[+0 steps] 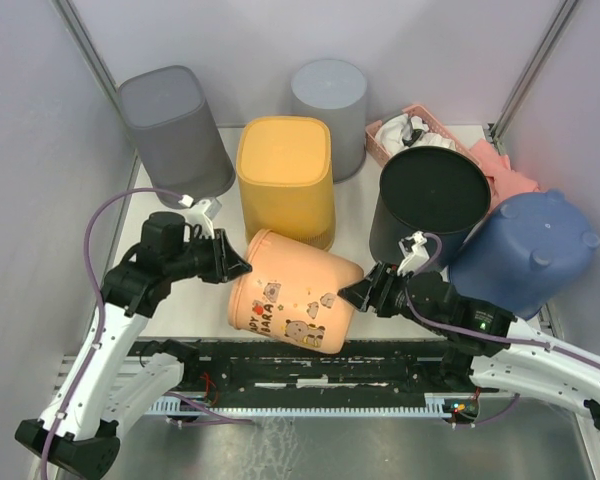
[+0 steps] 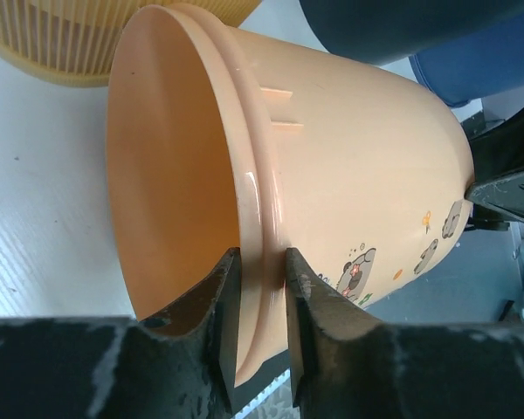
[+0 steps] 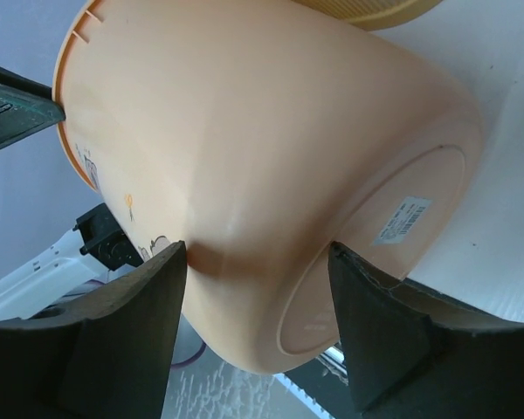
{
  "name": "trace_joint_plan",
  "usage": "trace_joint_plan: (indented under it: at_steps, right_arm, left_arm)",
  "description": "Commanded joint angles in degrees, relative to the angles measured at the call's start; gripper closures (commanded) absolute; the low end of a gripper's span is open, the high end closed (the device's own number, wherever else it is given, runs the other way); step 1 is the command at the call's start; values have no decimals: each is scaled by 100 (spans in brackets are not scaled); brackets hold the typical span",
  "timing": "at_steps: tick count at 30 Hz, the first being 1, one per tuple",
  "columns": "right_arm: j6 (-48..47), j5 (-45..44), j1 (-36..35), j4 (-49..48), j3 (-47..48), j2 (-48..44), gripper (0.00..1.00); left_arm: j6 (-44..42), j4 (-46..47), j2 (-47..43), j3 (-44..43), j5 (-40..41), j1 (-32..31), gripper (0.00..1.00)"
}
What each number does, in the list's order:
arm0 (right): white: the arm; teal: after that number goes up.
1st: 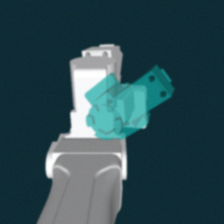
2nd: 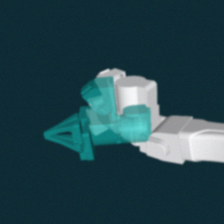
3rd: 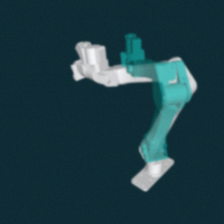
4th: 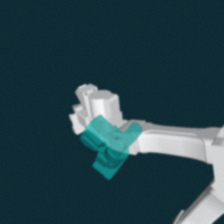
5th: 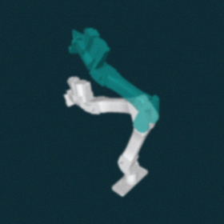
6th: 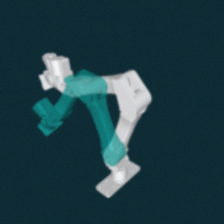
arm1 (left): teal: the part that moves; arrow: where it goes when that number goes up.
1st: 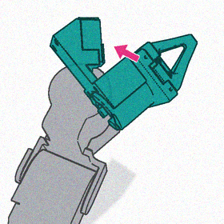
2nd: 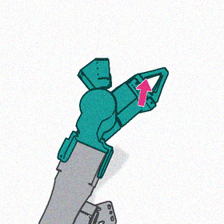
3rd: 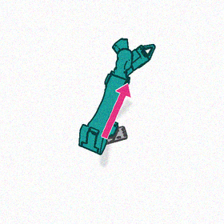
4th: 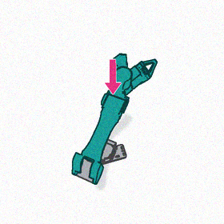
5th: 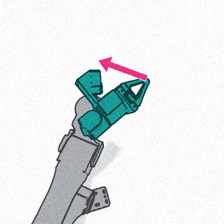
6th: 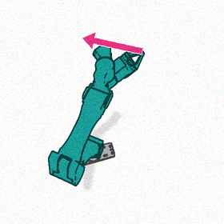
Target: Turn the large container upside down
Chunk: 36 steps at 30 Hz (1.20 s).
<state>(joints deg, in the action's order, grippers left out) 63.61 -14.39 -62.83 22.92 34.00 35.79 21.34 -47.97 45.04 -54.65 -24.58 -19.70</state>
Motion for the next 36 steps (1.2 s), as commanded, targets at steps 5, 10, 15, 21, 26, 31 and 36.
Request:
trace_joint_plan:
  at_steps: [5, 10, 15, 21, 26, 31, 36]
  right_arm:
    - [58, 813, -10, -1214, 311, 459, 36]
    - [-534, 1481, -10, -1764, 924, 925, 39]
    - [-975, 2112, -5, -1928, 1566, 1460, 40]
    - [-1136, 2288, -9, -2200, 1833, 1826, 40]
    - [-1256, 2108, -7, -2537, 1945, 1938, 40]
    - [-1330, 1885, -5, -2926, 1984, 2081, 40]
    - [-1354, 1837, -6, -3222, 2063, 2486, 39]
  left_arm:
    - [-277, -219, 85, 270, 1105, -6, 81]
    - [-154, -17, 171, 543, 1314, -8, 79]
    - [14, -28, 186, 505, 1589, -5, 77]
    - [261, -77, 316, 400, 1797, -7, 74]
    - [517, -58, 455, 367, 1976, -7, 74]
    - [723, -116, 599, 308, 2412, 4, 73]
    - [1065, 196, 834, 389, 2586, 7, 73]
